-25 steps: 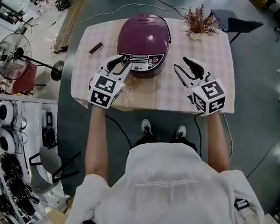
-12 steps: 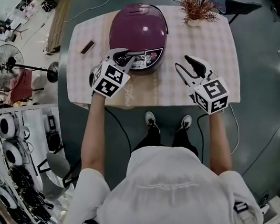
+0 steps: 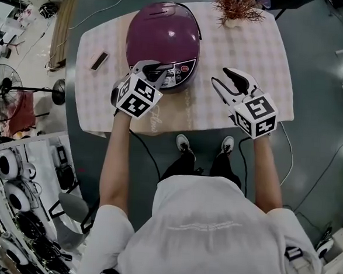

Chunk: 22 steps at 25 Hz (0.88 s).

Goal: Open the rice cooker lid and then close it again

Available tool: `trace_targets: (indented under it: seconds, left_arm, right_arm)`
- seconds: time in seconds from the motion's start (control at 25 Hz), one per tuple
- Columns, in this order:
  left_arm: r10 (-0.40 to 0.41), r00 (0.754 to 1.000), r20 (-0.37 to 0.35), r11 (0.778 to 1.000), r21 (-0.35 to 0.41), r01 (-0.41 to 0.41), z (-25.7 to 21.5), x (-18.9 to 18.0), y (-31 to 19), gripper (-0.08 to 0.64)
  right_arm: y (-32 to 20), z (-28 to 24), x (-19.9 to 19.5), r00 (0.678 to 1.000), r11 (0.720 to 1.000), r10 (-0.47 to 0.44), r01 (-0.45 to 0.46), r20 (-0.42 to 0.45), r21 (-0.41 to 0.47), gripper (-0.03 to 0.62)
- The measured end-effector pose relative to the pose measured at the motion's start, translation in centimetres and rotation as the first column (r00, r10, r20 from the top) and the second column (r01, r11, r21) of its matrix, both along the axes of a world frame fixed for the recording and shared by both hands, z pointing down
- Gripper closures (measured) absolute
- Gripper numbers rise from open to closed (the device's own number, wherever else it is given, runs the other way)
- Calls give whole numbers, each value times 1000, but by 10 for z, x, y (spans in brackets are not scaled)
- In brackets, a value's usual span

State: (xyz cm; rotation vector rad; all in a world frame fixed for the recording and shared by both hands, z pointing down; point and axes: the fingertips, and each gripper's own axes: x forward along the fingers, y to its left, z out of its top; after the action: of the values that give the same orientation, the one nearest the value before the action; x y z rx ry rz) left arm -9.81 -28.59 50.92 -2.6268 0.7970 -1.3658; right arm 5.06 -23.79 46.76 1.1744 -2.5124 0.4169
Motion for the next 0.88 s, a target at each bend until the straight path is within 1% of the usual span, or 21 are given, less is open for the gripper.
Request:
trace_targets:
  seconds: [0.16, 0.24, 0.44, 0.68, 0.76, 0.88]
  left_arm:
    - [8, 1000, 5, 1000, -15, -8, 3, -2, -1, 479]
    - [16, 1000, 12, 1000, -19, -16, 5, -2, 1, 496]
    - [21, 999, 25, 1000, -4, -21, 4, -2, 3, 503]
    - [-11, 999, 38, 1000, -6, 12, 7, -2, 1, 505]
    - [-15, 998, 61, 1000, -2, 15, 9, -1, 0, 506]
    - [-8, 994, 105, 1000, 29, 5, 10, 0, 1, 509]
  right_arm:
    - [0, 3, -4, 1000, 1000, 0, 1, 16, -13, 396]
    - [0, 5, -6, 1000, 1000, -2, 2, 21, -20, 394]
    - [2, 7, -6, 1000, 1000, -7, 8, 19, -31, 393]
    - [4, 11, -5, 999, 999, -19, 20, 27, -37, 388]
    - [5, 13, -5, 999, 999, -21, 22, 28, -41, 388]
    - [9, 13, -4, 999, 999, -23, 24, 31, -44, 385]
